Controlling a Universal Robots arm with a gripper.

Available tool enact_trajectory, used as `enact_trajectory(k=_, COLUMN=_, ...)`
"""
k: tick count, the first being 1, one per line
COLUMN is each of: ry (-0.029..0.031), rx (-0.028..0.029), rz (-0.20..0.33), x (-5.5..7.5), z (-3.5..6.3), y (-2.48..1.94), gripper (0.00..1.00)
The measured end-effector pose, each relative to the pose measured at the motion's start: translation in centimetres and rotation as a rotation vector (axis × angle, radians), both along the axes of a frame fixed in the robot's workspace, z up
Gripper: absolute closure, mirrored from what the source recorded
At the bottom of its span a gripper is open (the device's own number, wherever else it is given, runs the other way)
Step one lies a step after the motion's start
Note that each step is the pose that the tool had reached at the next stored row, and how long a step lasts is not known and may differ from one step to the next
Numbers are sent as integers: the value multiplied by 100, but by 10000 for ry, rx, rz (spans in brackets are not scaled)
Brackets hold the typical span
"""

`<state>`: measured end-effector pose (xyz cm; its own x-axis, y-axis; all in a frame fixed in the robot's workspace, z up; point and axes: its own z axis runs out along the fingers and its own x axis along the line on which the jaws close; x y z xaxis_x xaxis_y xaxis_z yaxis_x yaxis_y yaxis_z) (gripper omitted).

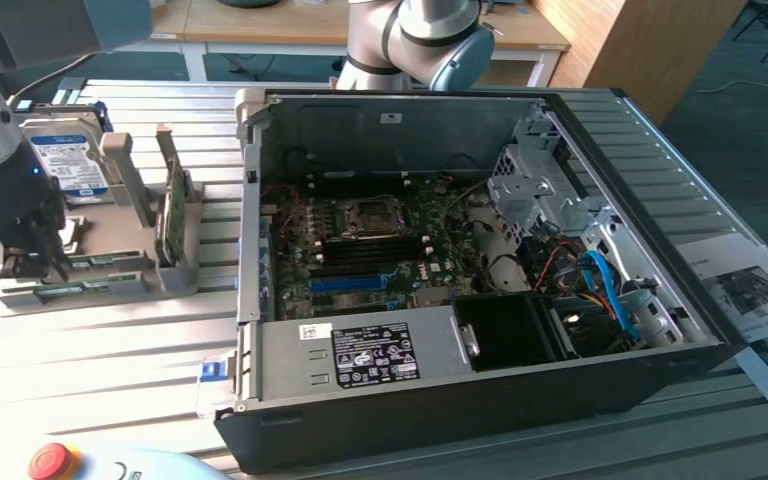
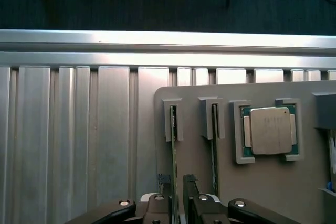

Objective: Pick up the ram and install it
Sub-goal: 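Pick up the ram and move it above insertion slot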

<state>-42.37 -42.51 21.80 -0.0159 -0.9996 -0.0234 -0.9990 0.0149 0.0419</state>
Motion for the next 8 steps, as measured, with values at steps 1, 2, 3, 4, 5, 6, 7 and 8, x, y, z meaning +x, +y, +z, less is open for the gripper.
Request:
enact_trajectory(k=1, ry=1, rx=-1, rz=0, x=0, z=-11, y=0, gripper=76)
enact_trajectory(k=2, ry=1, rx=0, rz=0, x=0, z=-22, y=0, gripper=76)
enact_trajectory(k=3, ry=1, rx=0, rz=0, x=0, z=-32, y=0, gripper=76)
enact_trajectory(k=4, ry=1, rx=0, rz=0, x=0, z=-42, y=0, gripper=76)
enact_trajectory(k=5, ry=0, rx=0, rz=0, x=0, z=-51, y=0, gripper=76)
enact_trajectory(k=6, ry=0, rx=0, rz=0, x=0, z=-60, y=0, gripper=76)
enact_trajectory(k=7, ry=0, rx=0, rz=0, x=0, z=-70, y=0, gripper=76)
enact_trajectory(k=8, ry=0, rx=0, rz=0, x=0, z=-77, y=0, gripper=76)
